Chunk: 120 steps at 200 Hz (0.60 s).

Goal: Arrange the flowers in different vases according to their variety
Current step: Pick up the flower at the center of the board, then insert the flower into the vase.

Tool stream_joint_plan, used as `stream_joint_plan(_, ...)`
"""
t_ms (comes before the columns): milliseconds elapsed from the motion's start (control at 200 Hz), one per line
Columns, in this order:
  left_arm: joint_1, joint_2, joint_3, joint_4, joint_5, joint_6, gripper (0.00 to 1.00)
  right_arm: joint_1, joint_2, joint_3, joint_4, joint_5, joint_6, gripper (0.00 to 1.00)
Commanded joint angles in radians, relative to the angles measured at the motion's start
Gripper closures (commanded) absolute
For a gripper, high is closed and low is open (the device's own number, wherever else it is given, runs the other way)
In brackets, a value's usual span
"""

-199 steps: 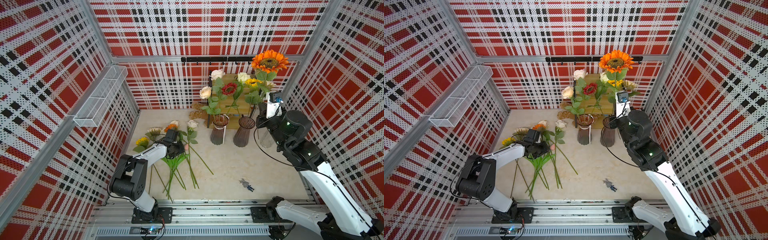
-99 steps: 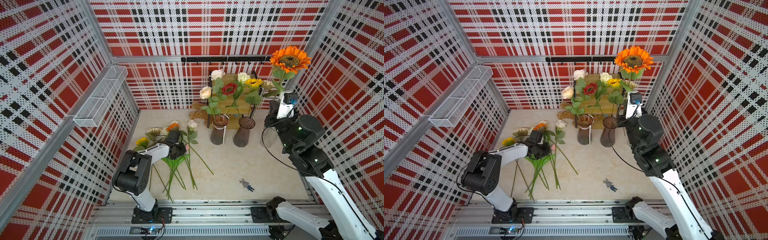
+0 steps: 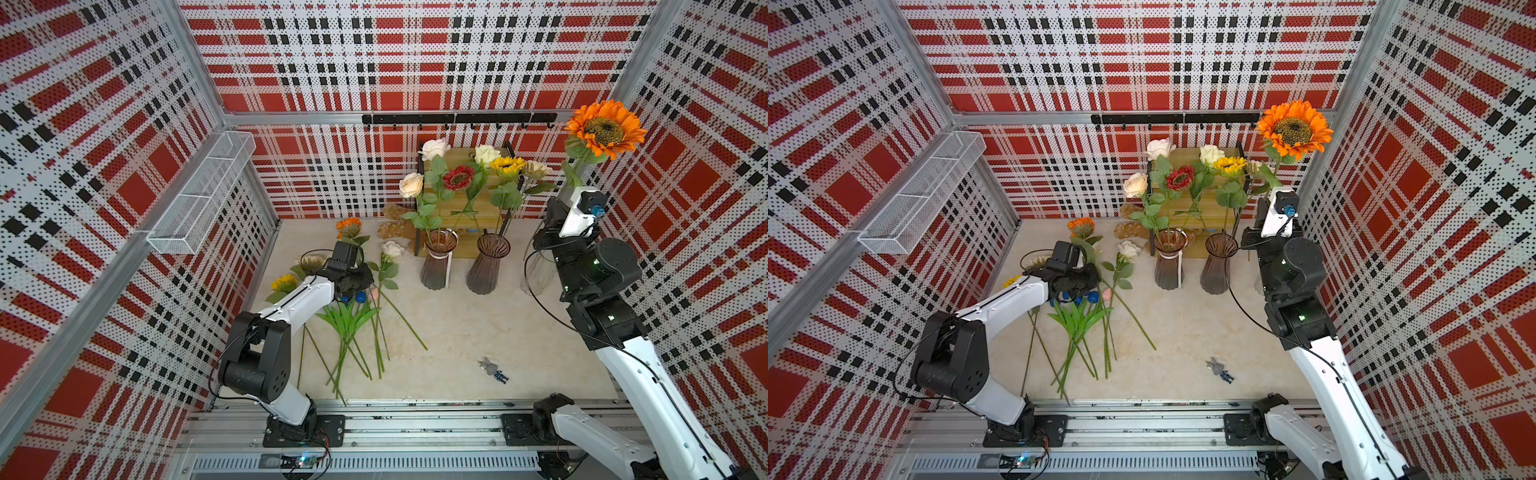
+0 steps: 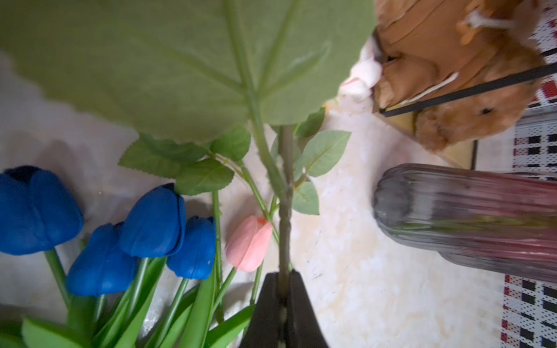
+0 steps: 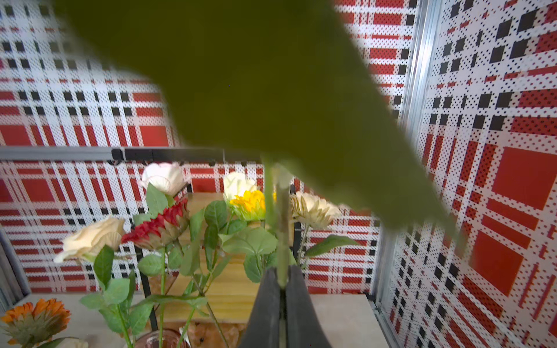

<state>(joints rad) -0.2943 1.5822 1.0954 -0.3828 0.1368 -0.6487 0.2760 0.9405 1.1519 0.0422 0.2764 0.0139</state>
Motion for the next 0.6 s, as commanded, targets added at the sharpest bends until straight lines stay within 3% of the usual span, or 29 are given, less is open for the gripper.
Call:
stream_joint_plan(0,-0.005,-0.066,0.052,-0.070,-0.038,0.006,1.00,-0.032,0.013,-0.030,0.154,-0.063,0.055,1.00)
stream_joint_plan(341,0.003,-0.179,0.177,-0.201,-0.109,0.022,1.00,-0.052,0.110,-0.016,0.254,-0.135,0.157,1.00)
stream_joint_plan(596,-0.007,-0.260,0.336,-0.224,-0.156,0.037,1.00,-0.084,0.154,-0.112,0.326,-0.141,0.226,1.00)
